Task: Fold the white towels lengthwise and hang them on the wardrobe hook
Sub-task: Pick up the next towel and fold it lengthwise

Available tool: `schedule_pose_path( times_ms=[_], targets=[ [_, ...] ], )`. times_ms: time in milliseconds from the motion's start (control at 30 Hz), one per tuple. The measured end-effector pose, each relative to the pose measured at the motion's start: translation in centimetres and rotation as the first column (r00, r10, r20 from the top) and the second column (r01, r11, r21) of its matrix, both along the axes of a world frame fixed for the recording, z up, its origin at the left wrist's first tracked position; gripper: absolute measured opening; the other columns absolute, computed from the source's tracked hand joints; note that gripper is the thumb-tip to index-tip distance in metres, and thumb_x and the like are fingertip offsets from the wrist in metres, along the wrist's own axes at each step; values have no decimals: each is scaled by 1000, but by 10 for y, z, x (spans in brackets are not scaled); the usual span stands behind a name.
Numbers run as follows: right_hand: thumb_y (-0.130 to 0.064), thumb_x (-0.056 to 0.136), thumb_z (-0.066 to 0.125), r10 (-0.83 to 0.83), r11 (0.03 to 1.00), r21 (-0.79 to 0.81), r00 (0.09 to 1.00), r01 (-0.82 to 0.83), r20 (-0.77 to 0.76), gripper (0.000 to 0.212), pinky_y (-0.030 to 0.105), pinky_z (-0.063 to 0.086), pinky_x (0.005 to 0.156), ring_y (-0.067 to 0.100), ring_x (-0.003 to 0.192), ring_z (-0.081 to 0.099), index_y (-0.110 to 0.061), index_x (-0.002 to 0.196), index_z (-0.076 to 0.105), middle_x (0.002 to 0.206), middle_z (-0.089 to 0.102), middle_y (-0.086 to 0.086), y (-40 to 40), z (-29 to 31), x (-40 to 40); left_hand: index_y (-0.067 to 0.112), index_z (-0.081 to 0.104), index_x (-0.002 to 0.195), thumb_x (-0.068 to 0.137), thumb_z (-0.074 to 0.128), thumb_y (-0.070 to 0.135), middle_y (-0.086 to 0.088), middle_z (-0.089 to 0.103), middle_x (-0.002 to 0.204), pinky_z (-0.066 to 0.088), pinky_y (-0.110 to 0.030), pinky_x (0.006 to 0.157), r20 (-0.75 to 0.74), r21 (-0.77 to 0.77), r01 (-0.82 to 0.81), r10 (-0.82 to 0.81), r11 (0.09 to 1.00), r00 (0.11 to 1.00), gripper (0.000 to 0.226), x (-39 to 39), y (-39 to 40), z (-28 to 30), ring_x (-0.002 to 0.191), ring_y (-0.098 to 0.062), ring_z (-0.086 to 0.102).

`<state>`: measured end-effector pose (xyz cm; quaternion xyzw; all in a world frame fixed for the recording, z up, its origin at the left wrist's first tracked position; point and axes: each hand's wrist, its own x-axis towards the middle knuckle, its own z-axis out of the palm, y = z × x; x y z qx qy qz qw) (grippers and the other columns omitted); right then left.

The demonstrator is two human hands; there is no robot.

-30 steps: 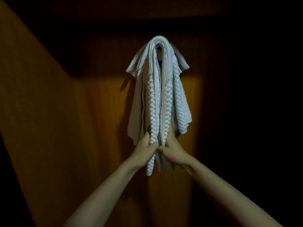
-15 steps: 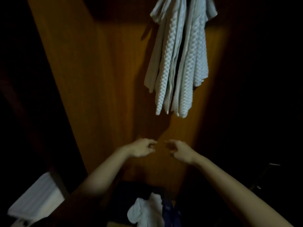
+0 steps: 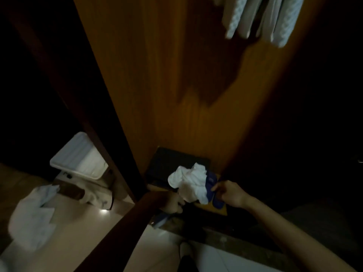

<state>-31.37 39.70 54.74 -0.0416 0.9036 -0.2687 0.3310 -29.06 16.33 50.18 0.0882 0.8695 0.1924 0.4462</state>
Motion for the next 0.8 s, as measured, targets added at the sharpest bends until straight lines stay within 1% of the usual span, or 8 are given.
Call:
schedule_pose_path(
  times_ms=[100, 167, 233, 300, 500, 600, 700, 800],
  targets=[
    [-5, 89, 51, -24, 999, 28, 998, 22, 66, 15, 14, 40, 58, 17, 81, 55, -11, 93, 65, 93, 62, 11, -4, -59, -6, 9, 54, 129, 95, 51, 20, -11, 54, 132, 42, -18, 75, -24, 25, -29, 30, 999, 999, 36, -1, 0, -49, 105, -20, 59],
    [-10, 92, 51, -44, 999, 32, 992, 41, 118, 15, 17, 42, 68, 14, 82, 53, -15, 84, 63, 91, 59, 7, -7, -101, -18, 12, 57, 126, 93, 51, 21, -10, 58, 128, 41, -20, 78, -9, 53, -61, 61, 997, 998, 34, -12, 1, -86, 109, -24, 58],
    [-14, 94, 51, -57, 998, 48, 987, 50, 150, 15, 18, 42, 76, 12, 89, 53, -14, 97, 65, 98, 59, 5, -7, -144, -33, 14, 59, 119, 92, 47, 22, -9, 61, 120, 40, -27, 81, -34, 47, -91, 92, 995, 995, 30, -26, 2, -120, 103, -24, 58],
    [-15, 95, 50, -72, 996, 62, 987, 63, 144, 14, 19, 42, 80, 13, 92, 53, -18, 93, 63, 102, 61, 4, -8, -186, -48, 13, 59, 119, 93, 43, 19, -9, 61, 119, 39, -29, 80, -111, 43, -132, 136, 990, 985, 31, -43, 2, -155, 100, -23, 58],
    [-10, 97, 47, -132, 983, 147, 976, 107, 171, 27, 28, 42, 82, 32, 114, 56, 0, 118, 59, 113, 60, 14, -9, -305, -104, 14, 53, 130, 95, 45, 15, -4, 53, 134, 36, -31, 103, -253, 175, -352, 387, 920, 887, 37, -83, 2, -250, 124, -20, 49],
    [-10, 94, 51, -303, 947, 156, 940, 280, 154, 25, 32, 41, 87, 36, 111, 54, 0, 116, 57, 114, 58, 24, -8, -359, -136, 8, 60, 121, 93, 46, 8, -8, 60, 124, 39, -31, 101, -227, 285, -511, 575, 811, 786, 32, -100, 8, -290, 117, -22, 54],
    [-16, 91, 57, -484, 875, 98, 865, 475, 135, 10, 40, 39, 89, 36, 87, 50, -7, 94, 57, 85, 52, 18, -12, -405, -163, 6, 60, 122, 93, 45, 2, -12, 59, 124, 42, -33, 98, -179, 288, -598, 656, 748, 734, 33, -116, 13, -332, 117, -27, 54],
    [-26, 89, 63, -636, 771, 78, 766, 632, 88, 39, 41, 39, 93, 37, 96, 53, 0, 116, 54, 98, 57, 17, -13, -448, -191, 6, 60, 120, 92, 46, -2, -12, 57, 127, 38, -13, 92, -175, 311, -643, 707, 700, 685, 32, -129, 21, -371, 117, -24, 53]
  ],
)
